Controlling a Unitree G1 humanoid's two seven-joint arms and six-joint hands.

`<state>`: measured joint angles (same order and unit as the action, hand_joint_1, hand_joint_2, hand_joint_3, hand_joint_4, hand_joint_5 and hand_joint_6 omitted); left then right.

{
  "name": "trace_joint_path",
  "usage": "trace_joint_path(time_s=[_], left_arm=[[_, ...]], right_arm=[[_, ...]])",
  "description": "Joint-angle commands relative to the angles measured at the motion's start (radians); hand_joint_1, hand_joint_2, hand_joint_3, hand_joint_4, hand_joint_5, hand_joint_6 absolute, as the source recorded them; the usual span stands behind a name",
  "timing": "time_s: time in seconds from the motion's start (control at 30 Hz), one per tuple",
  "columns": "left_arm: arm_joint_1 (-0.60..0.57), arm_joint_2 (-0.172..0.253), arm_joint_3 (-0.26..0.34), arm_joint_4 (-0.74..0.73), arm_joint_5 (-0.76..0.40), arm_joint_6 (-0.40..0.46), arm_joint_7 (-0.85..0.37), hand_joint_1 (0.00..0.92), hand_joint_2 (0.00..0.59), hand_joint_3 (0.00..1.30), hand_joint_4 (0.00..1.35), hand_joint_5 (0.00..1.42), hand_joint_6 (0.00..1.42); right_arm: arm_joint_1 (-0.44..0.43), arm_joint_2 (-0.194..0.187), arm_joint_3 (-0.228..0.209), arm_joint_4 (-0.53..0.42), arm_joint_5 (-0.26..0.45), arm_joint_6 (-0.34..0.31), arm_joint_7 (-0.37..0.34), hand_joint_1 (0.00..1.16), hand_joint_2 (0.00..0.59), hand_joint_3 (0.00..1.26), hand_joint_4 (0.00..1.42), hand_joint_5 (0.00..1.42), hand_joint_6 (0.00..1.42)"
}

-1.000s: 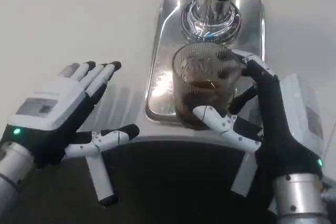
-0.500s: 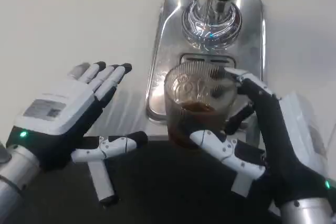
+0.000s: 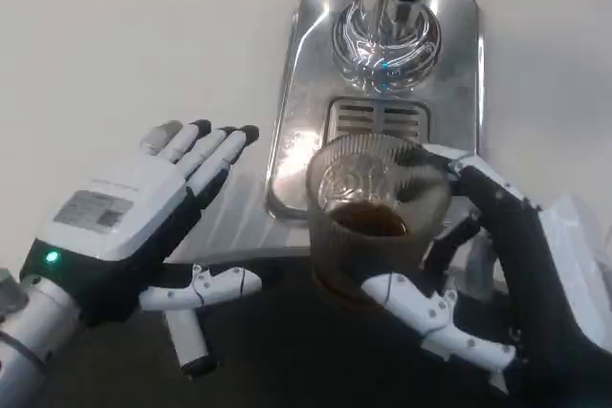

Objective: Grasp the cup under the faucet to collect the drink, then remove the cup.

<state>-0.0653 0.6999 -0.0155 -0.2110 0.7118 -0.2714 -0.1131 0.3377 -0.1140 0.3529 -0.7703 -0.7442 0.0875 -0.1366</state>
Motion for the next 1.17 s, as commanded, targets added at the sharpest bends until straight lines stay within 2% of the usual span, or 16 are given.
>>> trace_joint_path(time_s=[0.03,0.27,0.47,0.57,0.77,1.17], left_arm=[[0.026,-0.009,-0.008,-0.023,-0.006,0.0,-0.016,0.018,0.133,0.0,0.0,0.0,0.0],[0.036,-0.017,-0.005,-0.044,-0.01,0.0,-0.02,0.017,0.128,0.0,0.0,0.0,0.0],[0.04,-0.021,-0.007,-0.053,-0.013,0.001,-0.025,0.016,0.126,0.0,0.0,0.0,0.0],[0.048,-0.022,-0.003,-0.057,-0.014,0.001,-0.027,0.016,0.125,0.0,0.0,0.0,0.0],[0.047,-0.031,-0.006,-0.059,-0.015,0.004,-0.029,0.016,0.124,0.0,0.0,0.0,0.0],[0.032,-0.036,-0.007,-0.044,-0.02,0.002,-0.037,0.016,0.124,0.0,0.0,0.0,0.0]], right_arm=[[0.058,0.008,0.022,-0.072,-0.014,-0.051,0.003,1.16,0.261,0.82,0.85,0.91,1.22],[0.112,0.012,0.051,-0.124,-0.047,-0.06,0.021,1.16,0.259,0.83,0.86,0.91,1.21],[0.135,0.013,0.058,-0.159,-0.062,-0.062,0.044,1.16,0.255,0.84,0.86,0.91,1.21],[0.145,0.015,0.048,-0.173,-0.059,-0.059,0.053,1.16,0.253,0.84,0.86,0.91,1.21],[0.112,0.025,0.006,-0.177,-0.03,-0.043,0.094,1.16,0.255,0.84,0.86,0.91,1.21],[0.128,0.04,0.007,-0.188,-0.034,-0.057,0.114,1.16,0.252,0.84,0.87,0.91,1.19]])
